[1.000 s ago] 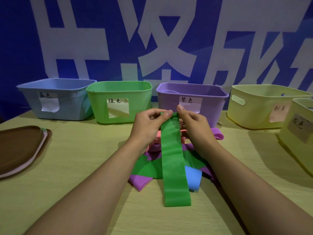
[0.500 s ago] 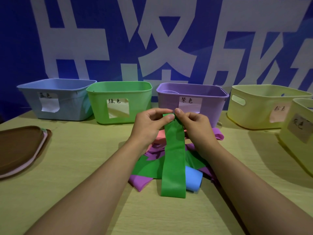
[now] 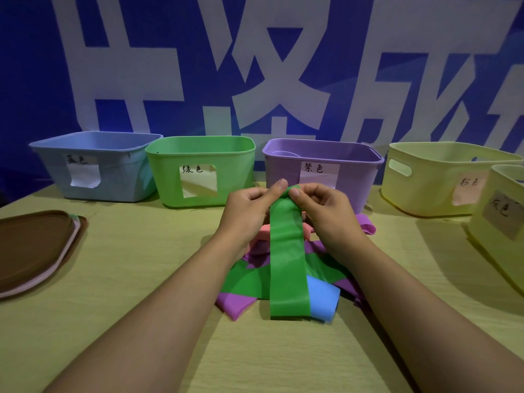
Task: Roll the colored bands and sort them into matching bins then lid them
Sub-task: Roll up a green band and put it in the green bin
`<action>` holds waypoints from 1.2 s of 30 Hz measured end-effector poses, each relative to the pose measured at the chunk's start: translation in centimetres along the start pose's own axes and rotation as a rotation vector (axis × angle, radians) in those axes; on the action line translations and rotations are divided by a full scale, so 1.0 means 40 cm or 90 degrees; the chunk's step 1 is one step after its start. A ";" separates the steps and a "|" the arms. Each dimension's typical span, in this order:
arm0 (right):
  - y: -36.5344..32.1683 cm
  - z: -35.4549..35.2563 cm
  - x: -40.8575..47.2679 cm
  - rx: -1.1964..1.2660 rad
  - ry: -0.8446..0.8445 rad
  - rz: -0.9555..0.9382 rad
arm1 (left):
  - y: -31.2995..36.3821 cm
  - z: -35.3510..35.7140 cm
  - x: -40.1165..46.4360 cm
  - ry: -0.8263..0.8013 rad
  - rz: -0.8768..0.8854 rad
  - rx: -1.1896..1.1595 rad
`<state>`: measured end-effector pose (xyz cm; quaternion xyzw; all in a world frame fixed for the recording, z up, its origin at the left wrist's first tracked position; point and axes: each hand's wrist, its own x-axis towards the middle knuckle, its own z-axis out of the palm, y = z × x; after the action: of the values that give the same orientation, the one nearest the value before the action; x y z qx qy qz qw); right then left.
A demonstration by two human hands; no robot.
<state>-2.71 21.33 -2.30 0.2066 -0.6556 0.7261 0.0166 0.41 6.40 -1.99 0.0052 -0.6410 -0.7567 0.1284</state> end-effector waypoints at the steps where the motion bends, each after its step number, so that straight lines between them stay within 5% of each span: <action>1: 0.002 0.001 0.002 -0.002 0.001 -0.001 | -0.001 0.000 0.001 0.007 0.008 0.005; 10: -0.007 0.003 -0.009 0.043 0.005 0.046 | 0.003 -0.004 0.006 0.004 0.021 -0.013; 17: -0.015 0.003 -0.013 -0.061 0.041 0.102 | 0.000 0.001 0.001 -0.030 0.055 -0.011; 36: 0.013 -0.006 0.009 -0.028 0.033 0.015 | 0.018 0.007 -0.006 -0.017 0.004 -0.125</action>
<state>-3.26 21.39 -2.70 0.1792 -0.6733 0.7167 0.0294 0.73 6.61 -1.29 -0.0195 -0.5655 -0.8155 0.1219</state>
